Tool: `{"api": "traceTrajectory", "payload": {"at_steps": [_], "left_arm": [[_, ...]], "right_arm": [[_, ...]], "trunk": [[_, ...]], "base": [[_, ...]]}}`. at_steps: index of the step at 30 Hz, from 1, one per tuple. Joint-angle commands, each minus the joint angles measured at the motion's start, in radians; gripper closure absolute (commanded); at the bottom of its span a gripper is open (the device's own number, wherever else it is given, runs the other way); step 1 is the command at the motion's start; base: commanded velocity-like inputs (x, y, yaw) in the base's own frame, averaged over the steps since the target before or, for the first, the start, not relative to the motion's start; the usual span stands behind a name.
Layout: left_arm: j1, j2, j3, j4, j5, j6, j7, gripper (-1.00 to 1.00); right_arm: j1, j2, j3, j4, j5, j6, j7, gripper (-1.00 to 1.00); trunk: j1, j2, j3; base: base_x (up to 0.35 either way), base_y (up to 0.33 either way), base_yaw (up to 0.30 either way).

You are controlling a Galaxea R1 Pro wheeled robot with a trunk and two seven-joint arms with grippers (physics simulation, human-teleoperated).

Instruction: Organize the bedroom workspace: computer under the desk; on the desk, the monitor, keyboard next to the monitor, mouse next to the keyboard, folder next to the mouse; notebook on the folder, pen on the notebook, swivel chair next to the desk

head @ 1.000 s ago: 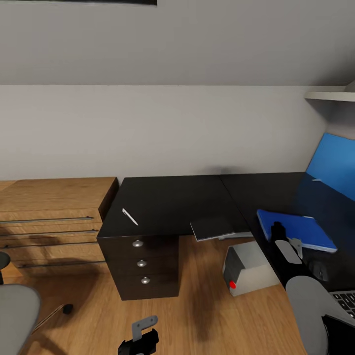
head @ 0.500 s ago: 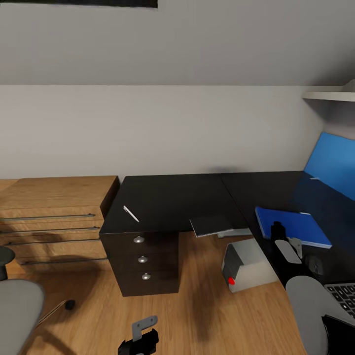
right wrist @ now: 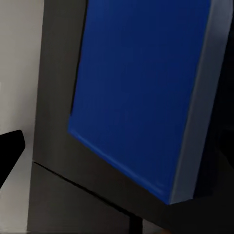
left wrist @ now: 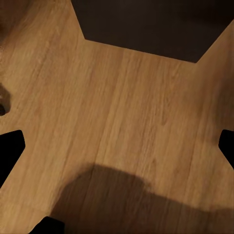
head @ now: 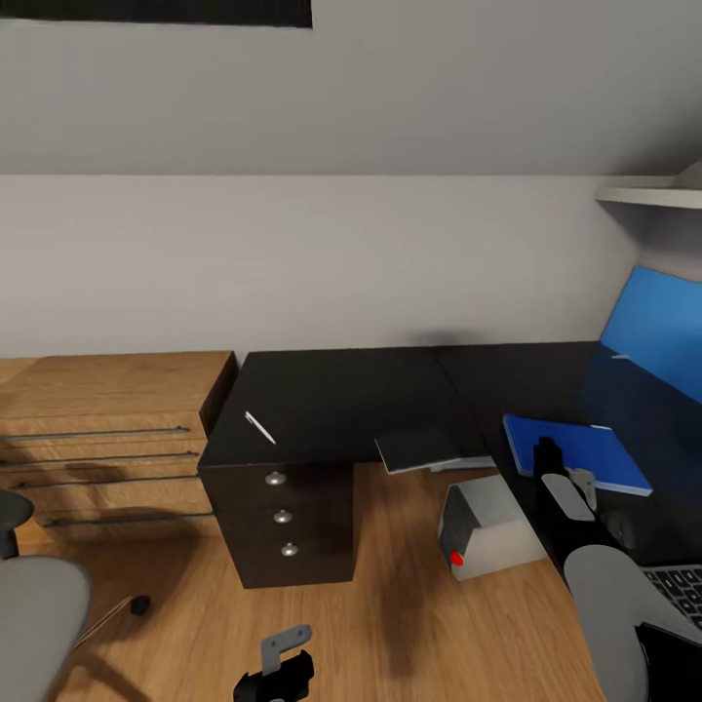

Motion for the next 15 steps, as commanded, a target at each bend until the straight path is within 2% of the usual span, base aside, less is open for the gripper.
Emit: {"api": "traceTrajectory", "payload": {"at_steps": [1,8,13,15], "left_arm": [[-0.001,0.001,-0.004,-0.001,0.008,-0.004,0.005,-1.0],[-0.002,0.0,-0.004,-0.001,0.007,-0.004,0.006,-1.0],[-0.002,0.001,-0.004,-0.001,0.008,-0.004,0.006,-1.0],[-0.002,0.001,-0.004,-0.001,0.008,-0.004,0.006,-1.0]], "right_arm": [[0.0,0.0,0.007,-0.001,-0.011,-0.005,-0.002,-1.0],[0.0,0.002,0.038,-0.002,-0.012,-0.006,0.001,-1.0],[0.0,0.012,0.046,0.0,-0.013,-0.005,0.006,-1.0],[0.0,0.02,0.055,0.0,-0.012,-0.005,0.009,-1.0]], "trunk": [[-0.004,0.007,0.002],[-0.031,0.056,0.024],[-0.05,0.091,0.04],[-0.05,0.091,0.04]], "base": [[0.0,0.0,0.0],[0.0,0.0,0.0],[0.0,0.0,0.0],[0.0,0.0,0.0]]}}
